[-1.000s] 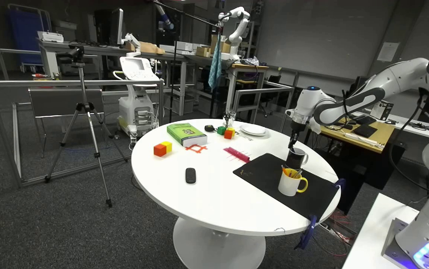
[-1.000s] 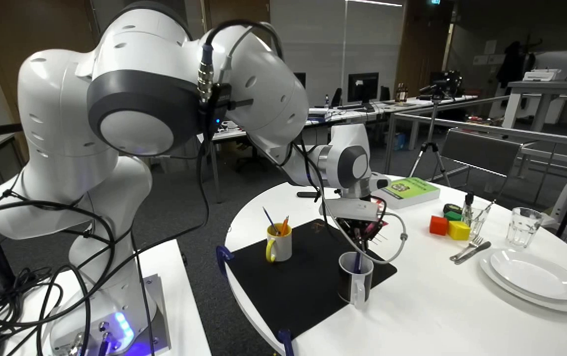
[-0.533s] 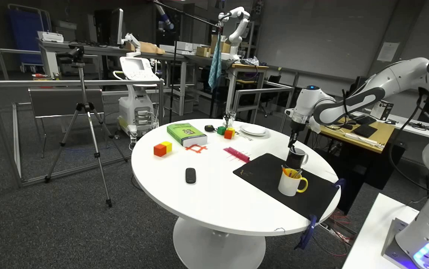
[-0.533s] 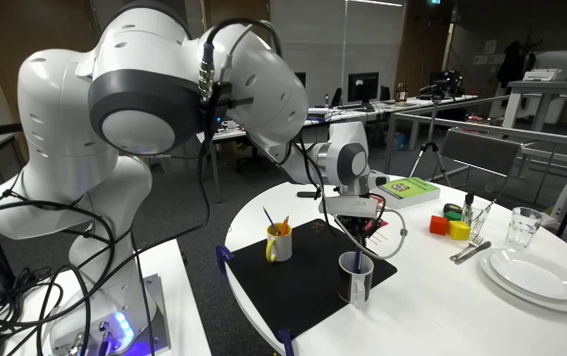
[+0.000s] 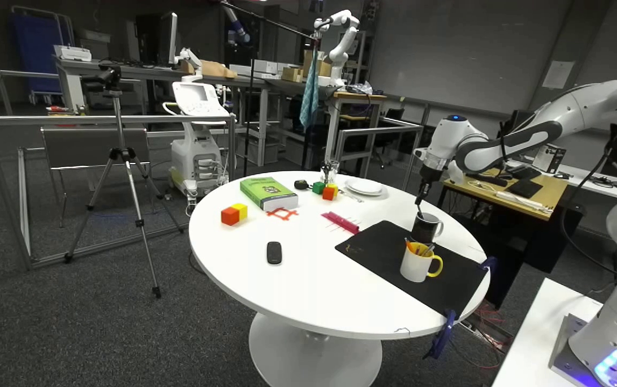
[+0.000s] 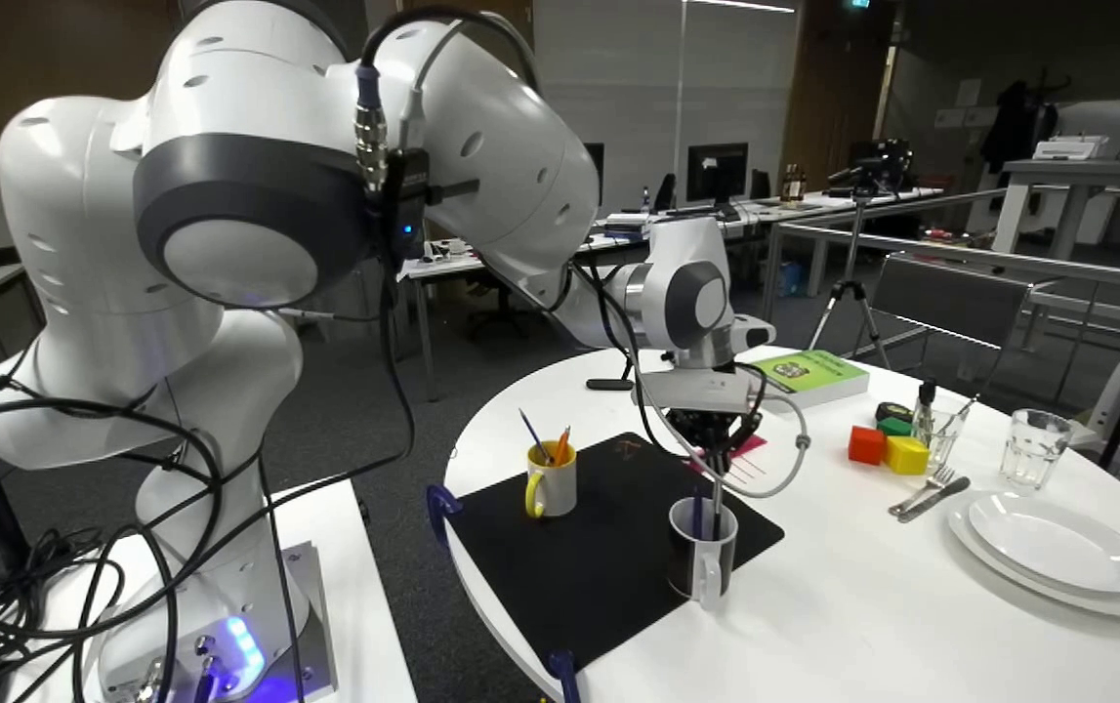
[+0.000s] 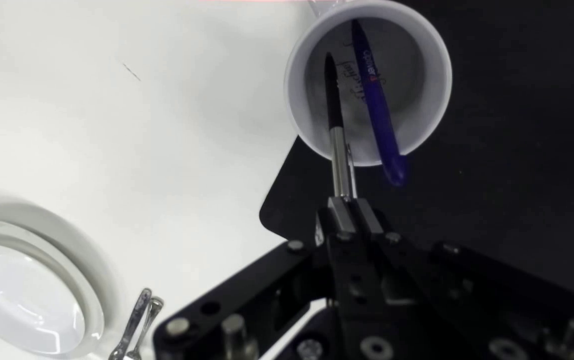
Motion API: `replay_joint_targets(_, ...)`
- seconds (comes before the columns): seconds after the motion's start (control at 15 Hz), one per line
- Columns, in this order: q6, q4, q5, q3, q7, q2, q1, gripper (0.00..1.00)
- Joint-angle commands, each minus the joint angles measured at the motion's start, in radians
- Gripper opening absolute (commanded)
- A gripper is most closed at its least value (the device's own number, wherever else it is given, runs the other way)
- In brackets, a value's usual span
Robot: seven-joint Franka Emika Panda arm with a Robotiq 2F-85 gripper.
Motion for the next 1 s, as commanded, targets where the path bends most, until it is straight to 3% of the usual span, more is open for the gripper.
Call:
replay_joint_targets(0.0, 0.013, -0.046, -0.016, 0.075, 0.026, 0.024, -0.088, 0.01)
replay_joint_targets(0.33, 0.054, -0.093, -0.005, 0.172, 0.026, 0.035, -0.201, 0.01)
replay_joint_targets(0.93, 0.270, -0.232, 0.065, 0.405, 0.000, 0.046, -0.481, 0.01)
